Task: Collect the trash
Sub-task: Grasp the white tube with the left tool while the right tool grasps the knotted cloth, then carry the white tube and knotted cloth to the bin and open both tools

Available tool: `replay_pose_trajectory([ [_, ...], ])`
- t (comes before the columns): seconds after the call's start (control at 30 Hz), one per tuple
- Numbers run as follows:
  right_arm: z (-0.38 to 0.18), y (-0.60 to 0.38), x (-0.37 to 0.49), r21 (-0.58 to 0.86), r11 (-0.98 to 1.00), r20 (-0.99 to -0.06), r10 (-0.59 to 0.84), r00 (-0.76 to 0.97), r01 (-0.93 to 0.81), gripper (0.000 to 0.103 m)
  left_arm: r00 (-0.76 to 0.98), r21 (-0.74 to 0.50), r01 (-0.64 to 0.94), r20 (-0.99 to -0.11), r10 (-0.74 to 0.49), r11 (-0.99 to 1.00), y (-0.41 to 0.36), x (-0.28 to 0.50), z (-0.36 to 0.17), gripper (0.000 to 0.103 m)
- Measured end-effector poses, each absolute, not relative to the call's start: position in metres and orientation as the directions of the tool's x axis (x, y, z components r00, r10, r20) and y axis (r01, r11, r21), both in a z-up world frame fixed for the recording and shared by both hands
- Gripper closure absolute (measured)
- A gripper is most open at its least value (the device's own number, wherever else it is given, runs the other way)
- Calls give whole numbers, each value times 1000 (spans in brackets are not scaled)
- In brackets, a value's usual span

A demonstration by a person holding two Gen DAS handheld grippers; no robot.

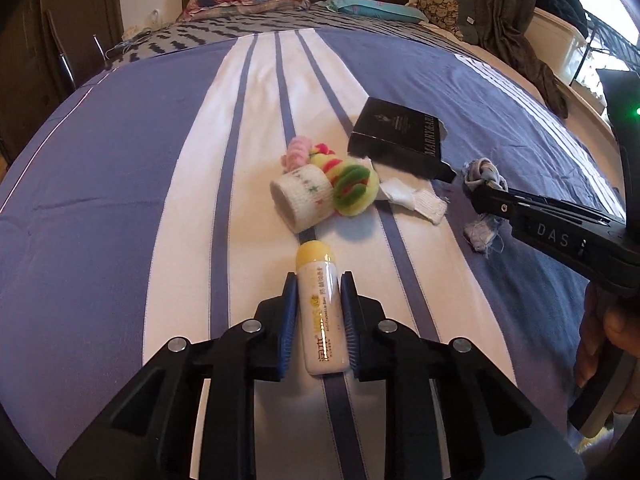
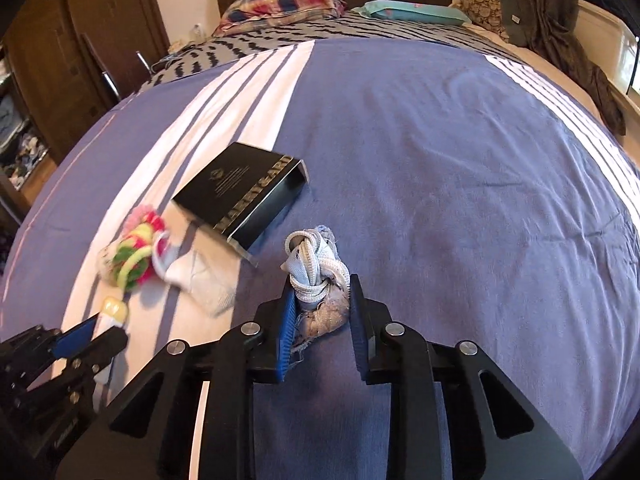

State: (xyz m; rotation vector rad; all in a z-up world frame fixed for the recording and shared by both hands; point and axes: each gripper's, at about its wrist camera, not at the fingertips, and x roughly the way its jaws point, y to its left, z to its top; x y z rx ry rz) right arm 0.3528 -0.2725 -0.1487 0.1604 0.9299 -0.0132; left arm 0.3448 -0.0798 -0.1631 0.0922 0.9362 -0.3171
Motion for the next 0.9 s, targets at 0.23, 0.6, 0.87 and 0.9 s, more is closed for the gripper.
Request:
replay_pose_trajectory([
  [0.23,-124,-267,287,137,990,-750,85,656,28,78,574,-54,328,-781,-245,943,-69,301,-154,84],
  [0.6,-79,-245,163,88,995,-638,94,764,-50,78,664,-41,352,-693,-281,935,-51,200,-112,84],
  [0.87,-68,-243,85,80,997,-588,66,806,-23,78,709,-8,384,-638,-300,923,-42,126,-91,84],
  [0.9,-70,-243,75,81,997,-585,61,809,-16,78,710,-9,388,-635,-305,922,-42,119,-91,84],
])
